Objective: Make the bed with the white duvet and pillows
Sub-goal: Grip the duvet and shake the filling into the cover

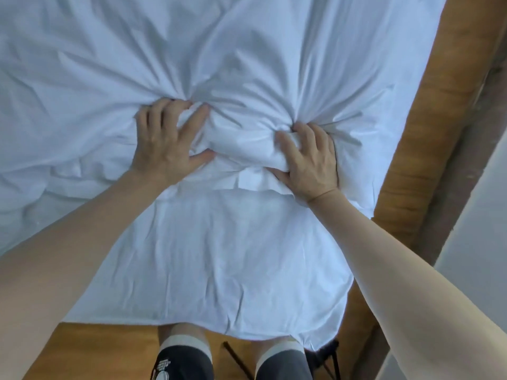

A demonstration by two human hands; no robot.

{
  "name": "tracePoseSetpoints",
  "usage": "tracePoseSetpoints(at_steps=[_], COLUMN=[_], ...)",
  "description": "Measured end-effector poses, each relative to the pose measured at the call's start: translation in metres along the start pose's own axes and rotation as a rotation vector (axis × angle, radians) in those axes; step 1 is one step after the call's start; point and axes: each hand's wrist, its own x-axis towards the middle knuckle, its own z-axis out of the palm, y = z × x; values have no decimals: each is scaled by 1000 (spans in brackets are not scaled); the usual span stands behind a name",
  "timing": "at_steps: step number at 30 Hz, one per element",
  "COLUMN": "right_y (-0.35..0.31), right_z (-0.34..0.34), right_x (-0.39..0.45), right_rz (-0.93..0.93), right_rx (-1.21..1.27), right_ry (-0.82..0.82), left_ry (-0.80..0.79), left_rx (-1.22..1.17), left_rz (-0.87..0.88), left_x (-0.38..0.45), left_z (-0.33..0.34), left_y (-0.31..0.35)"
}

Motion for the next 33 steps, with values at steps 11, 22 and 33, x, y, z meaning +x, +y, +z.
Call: tracePoseSetpoints(at_steps=[11, 22, 33], right_y=[-25, -110, -128], right_z=[-71, -214, -299], right_x=[45, -130, -323], right_rz=[208, 197, 238], right_rx=[-78, 135, 14], right_ry=[-367, -443, -527], left_ry=[-282, -357, -472], left_rx=[-185, -125, -239], left_rz=[-198, -67, -27], left_x=[45, -91, -221], left_z=[-69, -246, -340], left_y=[20, 111, 261])
